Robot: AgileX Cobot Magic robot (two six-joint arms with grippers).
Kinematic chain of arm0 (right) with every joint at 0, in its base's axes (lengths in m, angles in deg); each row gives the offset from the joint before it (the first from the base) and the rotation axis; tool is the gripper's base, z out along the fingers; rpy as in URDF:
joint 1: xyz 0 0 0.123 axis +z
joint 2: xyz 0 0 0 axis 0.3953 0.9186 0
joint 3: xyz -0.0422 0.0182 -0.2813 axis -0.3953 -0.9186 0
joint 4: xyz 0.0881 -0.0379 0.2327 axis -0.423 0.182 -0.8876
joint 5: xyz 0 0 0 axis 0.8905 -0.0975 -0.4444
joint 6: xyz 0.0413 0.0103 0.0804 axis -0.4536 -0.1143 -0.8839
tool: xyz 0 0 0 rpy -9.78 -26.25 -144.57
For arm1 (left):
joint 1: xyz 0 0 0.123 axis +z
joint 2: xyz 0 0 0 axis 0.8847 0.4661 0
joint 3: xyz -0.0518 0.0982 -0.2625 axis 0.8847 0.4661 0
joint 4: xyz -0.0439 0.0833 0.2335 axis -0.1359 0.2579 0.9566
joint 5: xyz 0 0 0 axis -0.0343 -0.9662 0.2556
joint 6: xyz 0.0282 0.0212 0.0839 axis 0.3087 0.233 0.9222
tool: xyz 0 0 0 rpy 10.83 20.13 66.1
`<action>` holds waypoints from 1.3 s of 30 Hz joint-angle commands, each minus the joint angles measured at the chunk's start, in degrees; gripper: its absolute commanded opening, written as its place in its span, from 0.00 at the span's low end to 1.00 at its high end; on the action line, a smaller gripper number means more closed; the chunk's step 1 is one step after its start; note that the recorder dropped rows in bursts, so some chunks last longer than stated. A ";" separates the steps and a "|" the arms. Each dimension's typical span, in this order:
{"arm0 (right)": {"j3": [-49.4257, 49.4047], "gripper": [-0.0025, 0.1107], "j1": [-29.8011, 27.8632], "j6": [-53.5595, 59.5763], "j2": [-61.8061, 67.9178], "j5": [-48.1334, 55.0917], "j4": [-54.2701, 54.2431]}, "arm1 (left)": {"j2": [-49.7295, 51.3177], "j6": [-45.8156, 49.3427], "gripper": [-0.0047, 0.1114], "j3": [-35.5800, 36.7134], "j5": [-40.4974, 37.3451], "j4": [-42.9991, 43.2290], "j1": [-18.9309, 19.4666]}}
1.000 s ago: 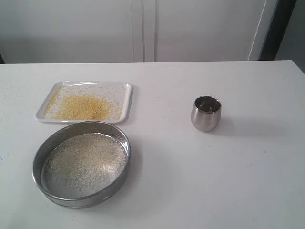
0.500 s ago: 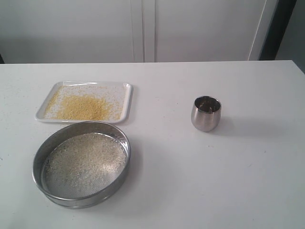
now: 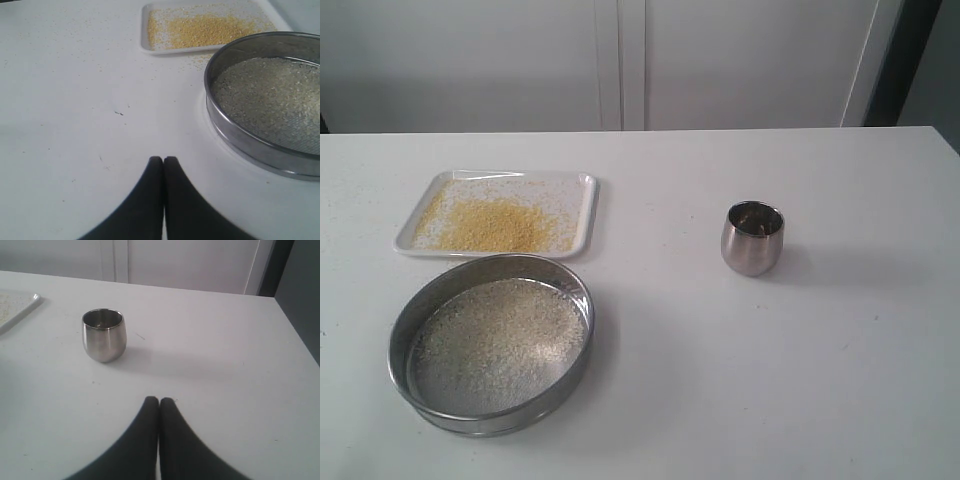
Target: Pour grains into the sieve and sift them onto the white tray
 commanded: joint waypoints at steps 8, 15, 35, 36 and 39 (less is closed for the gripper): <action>-5.62 0.02 -0.21 0.73 -3.53 -5.42 -0.72 | -0.23 -0.27 0.04 0.26 0.06 0.00 0.12; -7.30 0.02 -0.21 0.73 -3.60 -9.69 -1.99 | -0.23 -0.27 0.04 0.26 0.06 0.00 0.12; -7.30 0.02 -0.21 1.92 -3.60 -4.56 -2.02 | -0.23 -0.27 0.04 0.26 0.06 0.00 0.12; -7.30 0.02 -0.21 1.92 -3.60 -4.56 -2.02 | -0.23 -0.27 0.04 0.26 0.06 0.00 0.12; -7.30 0.02 -0.21 1.92 -3.60 -4.56 -2.02 | -0.23 -0.27 0.04 0.26 0.06 0.00 0.12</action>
